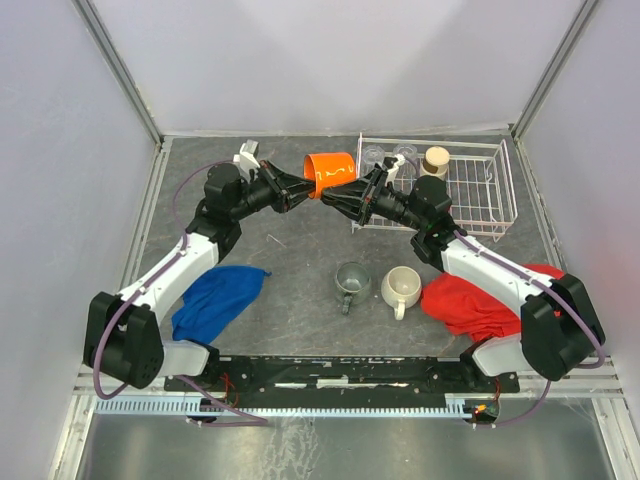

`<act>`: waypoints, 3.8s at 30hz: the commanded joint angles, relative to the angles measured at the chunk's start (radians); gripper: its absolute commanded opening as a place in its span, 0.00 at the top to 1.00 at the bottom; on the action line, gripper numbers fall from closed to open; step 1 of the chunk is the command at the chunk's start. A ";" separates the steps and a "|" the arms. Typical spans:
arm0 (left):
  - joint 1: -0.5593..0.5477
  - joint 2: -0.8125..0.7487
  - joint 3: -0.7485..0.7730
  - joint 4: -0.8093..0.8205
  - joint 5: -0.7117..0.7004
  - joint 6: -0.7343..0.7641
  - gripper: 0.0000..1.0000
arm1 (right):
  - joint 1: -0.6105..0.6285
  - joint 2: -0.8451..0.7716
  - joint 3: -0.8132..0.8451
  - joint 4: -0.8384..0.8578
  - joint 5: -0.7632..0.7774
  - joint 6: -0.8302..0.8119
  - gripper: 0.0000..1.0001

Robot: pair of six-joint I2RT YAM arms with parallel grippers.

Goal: Load the cups into the dish rack

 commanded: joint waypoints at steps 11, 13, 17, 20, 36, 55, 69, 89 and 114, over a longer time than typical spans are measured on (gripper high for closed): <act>-0.018 -0.046 0.031 -0.036 0.015 0.051 0.44 | -0.019 -0.083 0.035 0.010 0.068 -0.080 0.99; -0.009 -0.049 0.027 -0.041 0.010 0.052 0.40 | -0.042 -0.107 0.024 -0.013 0.063 -0.089 0.99; 0.014 -0.057 0.023 -0.050 0.013 0.051 0.36 | -0.121 -0.162 -0.001 -0.066 0.032 -0.109 0.99; 0.030 -0.062 0.022 -0.060 0.019 0.056 0.35 | -0.194 -0.196 -0.013 -0.108 -0.006 -0.124 0.99; 0.050 -0.092 -0.008 -0.233 0.039 0.186 0.29 | -0.628 -0.141 0.302 -0.807 -0.170 -0.699 0.99; 0.099 -0.080 0.002 -0.328 0.060 0.286 0.28 | -0.770 0.184 0.822 -1.442 0.240 -1.372 0.99; 0.118 -0.044 0.010 -0.336 0.046 0.294 0.28 | -0.768 0.395 1.044 -1.577 0.508 -1.638 0.99; 0.122 0.021 -0.012 -0.326 -0.005 0.296 0.29 | -0.756 0.691 1.229 -1.550 0.485 -1.807 0.99; 0.122 0.112 -0.031 -0.244 0.002 0.286 0.29 | -0.709 0.684 0.942 -1.202 0.537 -1.871 0.99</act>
